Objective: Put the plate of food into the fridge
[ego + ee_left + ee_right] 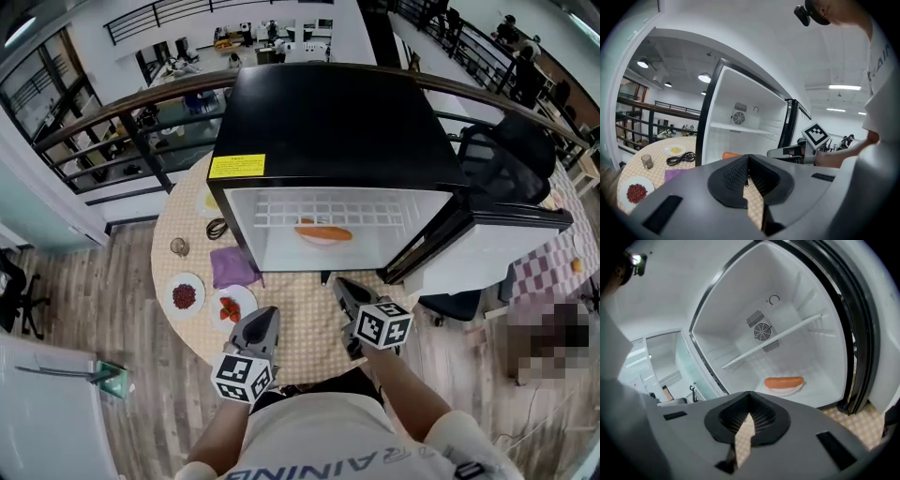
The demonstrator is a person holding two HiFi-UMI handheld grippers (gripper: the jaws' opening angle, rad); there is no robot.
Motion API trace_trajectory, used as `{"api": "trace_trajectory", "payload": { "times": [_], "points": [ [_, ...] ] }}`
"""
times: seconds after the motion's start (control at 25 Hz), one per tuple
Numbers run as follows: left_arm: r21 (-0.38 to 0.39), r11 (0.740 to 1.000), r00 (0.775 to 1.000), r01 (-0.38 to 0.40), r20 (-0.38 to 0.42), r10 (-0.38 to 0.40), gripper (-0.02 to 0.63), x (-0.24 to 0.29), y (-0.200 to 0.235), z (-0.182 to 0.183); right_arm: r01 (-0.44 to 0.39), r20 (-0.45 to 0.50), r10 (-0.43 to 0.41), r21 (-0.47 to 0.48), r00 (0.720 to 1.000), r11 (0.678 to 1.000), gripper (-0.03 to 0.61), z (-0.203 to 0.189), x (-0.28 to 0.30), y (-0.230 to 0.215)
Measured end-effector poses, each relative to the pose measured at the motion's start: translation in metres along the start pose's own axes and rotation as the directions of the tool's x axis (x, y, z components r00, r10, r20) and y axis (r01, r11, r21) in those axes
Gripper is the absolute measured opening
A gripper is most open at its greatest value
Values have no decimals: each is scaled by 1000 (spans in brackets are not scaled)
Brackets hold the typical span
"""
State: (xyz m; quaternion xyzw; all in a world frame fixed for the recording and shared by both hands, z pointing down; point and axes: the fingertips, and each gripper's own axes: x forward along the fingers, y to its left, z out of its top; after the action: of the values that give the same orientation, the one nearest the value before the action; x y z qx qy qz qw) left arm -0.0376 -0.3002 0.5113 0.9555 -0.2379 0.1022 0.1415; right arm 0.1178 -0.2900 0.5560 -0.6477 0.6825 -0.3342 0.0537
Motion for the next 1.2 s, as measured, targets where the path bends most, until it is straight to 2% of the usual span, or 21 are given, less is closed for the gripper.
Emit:
{"api": "trace_trajectory", "payload": {
  "times": [0.16, 0.28, 0.64, 1.2],
  "points": [
    [79, 996, 999, 38, 17, -39, 8, 5, -12, 16, -22, 37, 24, -64, 999, 998, 20, 6, -27, 22],
    [91, 994, 998, 55, 36, -59, 8, 5, -20, 27, -31, 75, 38, -85, 996, 996, 20, 13, -48, 36],
    [124, 989, 993, 78, 73, -88, 8, -1, -26, 46, 20, 192, 18, -192, 981, 981, 20, 42, -86, 57],
    [140, 987, 992, 82, 85, -95, 8, 0, -29, 50, 14, 189, 24, -198, 982, 980, 20, 48, -81, 54]
  ]
}}
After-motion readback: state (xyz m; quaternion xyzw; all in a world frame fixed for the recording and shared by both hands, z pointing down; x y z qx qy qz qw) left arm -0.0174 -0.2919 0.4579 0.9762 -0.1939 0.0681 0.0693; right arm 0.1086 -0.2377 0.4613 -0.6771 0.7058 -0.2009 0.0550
